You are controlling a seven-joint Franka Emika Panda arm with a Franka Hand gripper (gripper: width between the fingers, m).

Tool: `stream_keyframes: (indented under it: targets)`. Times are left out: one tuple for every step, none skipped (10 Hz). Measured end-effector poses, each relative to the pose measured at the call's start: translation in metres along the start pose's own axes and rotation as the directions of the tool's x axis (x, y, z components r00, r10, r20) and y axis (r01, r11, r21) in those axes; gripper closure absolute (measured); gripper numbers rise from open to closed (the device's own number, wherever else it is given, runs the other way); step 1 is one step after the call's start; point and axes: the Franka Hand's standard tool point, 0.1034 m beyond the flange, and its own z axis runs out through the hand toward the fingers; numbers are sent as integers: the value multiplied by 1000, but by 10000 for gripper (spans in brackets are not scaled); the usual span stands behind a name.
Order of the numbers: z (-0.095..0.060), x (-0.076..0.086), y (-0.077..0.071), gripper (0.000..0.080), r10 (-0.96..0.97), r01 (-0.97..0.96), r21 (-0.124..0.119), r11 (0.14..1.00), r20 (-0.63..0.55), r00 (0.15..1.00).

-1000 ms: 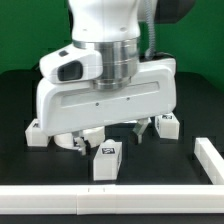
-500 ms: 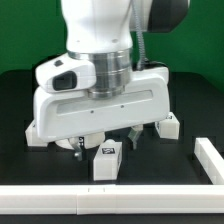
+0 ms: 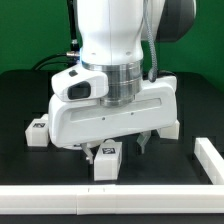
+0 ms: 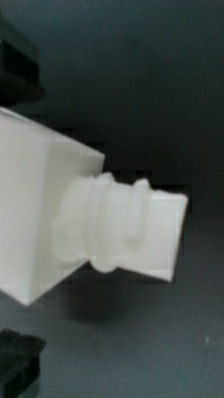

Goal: Assemble stool

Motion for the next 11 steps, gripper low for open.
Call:
stream_keyframes:
  targets:
    - [0, 0, 1, 282, 0, 0, 0, 1000, 0, 1000]
    - [0, 0, 1, 282, 0, 0, 0, 1000, 0, 1000]
    - [0, 0, 1, 419, 0, 0, 0, 1000, 0, 1000]
    - [0, 0, 1, 481, 0, 0, 0, 1000, 0, 1000]
    - [-1, -2, -3, 481, 21, -21, -1, 1000, 1, 1000]
    - [-9, -12, -18, 481, 34, -34, -1, 999, 8, 999]
    - [-22, -27, -29, 481, 31, -31, -1, 1000, 11, 999]
    - [-36, -49, -39, 481, 35, -35, -2, 999, 13, 999]
    - [-48, -73, -52, 481, 39, -39, -7, 999, 3, 999]
    - [-53, -95, -63, 481, 42, -42, -14, 999, -8, 999]
    - [-48, -117, -70, 479, 52, -52, -21, 998, -19, 998]
